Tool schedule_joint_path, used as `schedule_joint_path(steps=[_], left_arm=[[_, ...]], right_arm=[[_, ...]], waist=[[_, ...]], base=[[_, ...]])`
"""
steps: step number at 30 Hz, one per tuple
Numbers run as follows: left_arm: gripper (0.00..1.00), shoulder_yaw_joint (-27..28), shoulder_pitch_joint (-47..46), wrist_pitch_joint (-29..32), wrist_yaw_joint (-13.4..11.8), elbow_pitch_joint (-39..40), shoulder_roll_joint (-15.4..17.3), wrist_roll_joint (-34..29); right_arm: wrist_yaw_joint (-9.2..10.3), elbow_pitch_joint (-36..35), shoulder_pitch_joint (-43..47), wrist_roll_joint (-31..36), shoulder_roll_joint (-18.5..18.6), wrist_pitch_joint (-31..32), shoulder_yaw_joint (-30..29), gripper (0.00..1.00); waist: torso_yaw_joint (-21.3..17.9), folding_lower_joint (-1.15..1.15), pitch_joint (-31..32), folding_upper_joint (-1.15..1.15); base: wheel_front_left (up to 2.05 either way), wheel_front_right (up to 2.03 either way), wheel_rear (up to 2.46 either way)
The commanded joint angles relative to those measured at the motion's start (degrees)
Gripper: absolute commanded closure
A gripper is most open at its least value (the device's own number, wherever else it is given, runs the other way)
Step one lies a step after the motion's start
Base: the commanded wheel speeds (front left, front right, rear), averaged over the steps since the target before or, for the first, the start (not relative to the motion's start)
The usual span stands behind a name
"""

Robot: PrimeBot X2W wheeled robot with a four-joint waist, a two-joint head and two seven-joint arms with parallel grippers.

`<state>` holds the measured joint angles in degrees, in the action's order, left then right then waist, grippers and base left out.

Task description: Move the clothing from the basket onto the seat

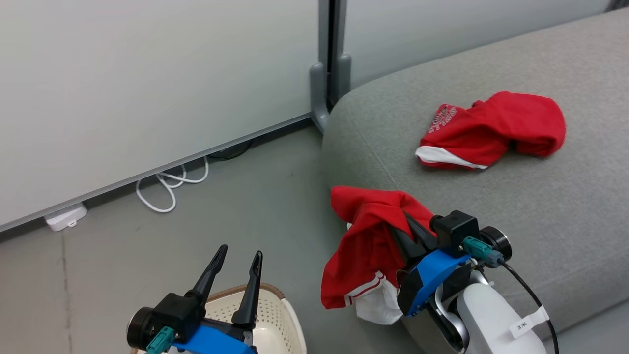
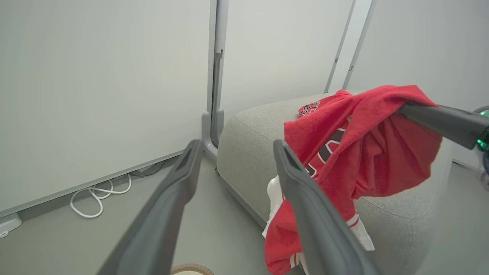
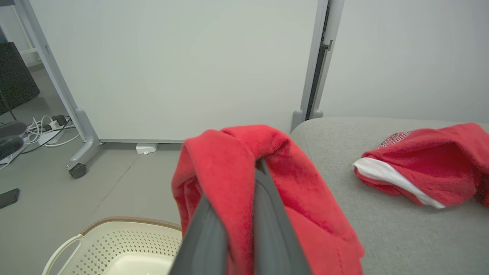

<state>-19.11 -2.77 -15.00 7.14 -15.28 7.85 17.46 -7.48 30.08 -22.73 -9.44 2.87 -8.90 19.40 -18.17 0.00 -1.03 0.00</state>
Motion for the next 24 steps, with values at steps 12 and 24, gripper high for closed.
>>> schedule_joint_path(steps=[12,24], left_arm=[[0.0,-1.8,-3.3,-0.3,0.5,0.6,0.9,-0.1],[0.0,-4.6,-6.3,-0.3,0.3,-1.0,2.3,1.1]], right_arm=[[-0.03,-1.5,0.3,-0.7,0.0,-1.0,-2.0,1.0],[-0.03,-2.0,0.7,-0.4,0.0,-1.9,-4.6,1.0]], waist=[[-12.4,0.0,-3.4,0.0],[-12.9,0.0,-5.0,0.0]], base=[[0.0,0.0,0.0],[0.0,0.0,0.0]])
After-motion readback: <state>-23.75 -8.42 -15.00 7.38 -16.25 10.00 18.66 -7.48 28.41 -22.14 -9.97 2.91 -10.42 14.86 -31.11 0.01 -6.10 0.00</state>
